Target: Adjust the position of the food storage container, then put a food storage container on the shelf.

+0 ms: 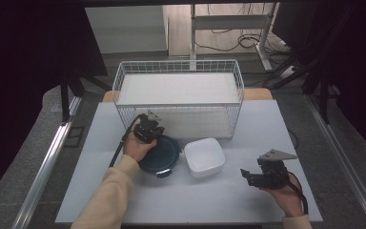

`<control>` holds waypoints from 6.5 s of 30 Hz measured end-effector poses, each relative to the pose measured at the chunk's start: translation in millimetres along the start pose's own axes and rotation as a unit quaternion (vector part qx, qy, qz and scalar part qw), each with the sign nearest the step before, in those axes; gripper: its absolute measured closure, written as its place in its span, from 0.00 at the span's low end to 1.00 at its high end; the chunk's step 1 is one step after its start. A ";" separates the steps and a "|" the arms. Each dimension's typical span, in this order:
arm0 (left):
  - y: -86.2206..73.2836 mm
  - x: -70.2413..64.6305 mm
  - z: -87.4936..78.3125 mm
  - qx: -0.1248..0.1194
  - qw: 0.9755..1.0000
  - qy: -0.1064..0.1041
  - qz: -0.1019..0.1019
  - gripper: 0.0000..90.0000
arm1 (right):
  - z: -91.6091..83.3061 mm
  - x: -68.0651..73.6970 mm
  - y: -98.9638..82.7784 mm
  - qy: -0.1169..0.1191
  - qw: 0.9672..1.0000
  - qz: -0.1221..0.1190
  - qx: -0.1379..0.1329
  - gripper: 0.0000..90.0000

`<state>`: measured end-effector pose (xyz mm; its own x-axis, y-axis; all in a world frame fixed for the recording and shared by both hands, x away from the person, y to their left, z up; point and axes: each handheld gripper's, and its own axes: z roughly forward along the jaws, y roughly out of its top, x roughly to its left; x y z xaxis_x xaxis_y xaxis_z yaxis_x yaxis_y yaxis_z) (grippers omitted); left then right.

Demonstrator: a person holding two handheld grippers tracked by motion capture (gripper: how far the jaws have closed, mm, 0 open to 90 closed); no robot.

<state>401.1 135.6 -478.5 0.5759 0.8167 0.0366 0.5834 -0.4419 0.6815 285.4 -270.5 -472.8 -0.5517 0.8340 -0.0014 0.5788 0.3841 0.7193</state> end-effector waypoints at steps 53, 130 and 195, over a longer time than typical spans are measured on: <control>-43.4 -61.7 -44.7 0.024 0.992 -0.115 0.041 1.00 | 2.6 6.1 0.8 0.003 1.000 -0.008 0.004 0.27; -127.3 -3.1 -132.6 -0.044 0.965 -0.134 -0.219 0.19 | 12.2 87.4 32.4 0.168 0.981 0.091 -0.015 0.18; -172.6 -20.2 -103.0 0.006 0.907 -0.256 -0.334 0.32 | 96.9 175.7 29.1 0.281 0.924 0.251 0.061 0.29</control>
<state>229.8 233.5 -521.6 0.2808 0.6266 -0.7270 0.9044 0.0807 0.4189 263.5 -74.4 -519.4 -0.3994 0.5953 0.6972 0.8915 0.0750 0.4467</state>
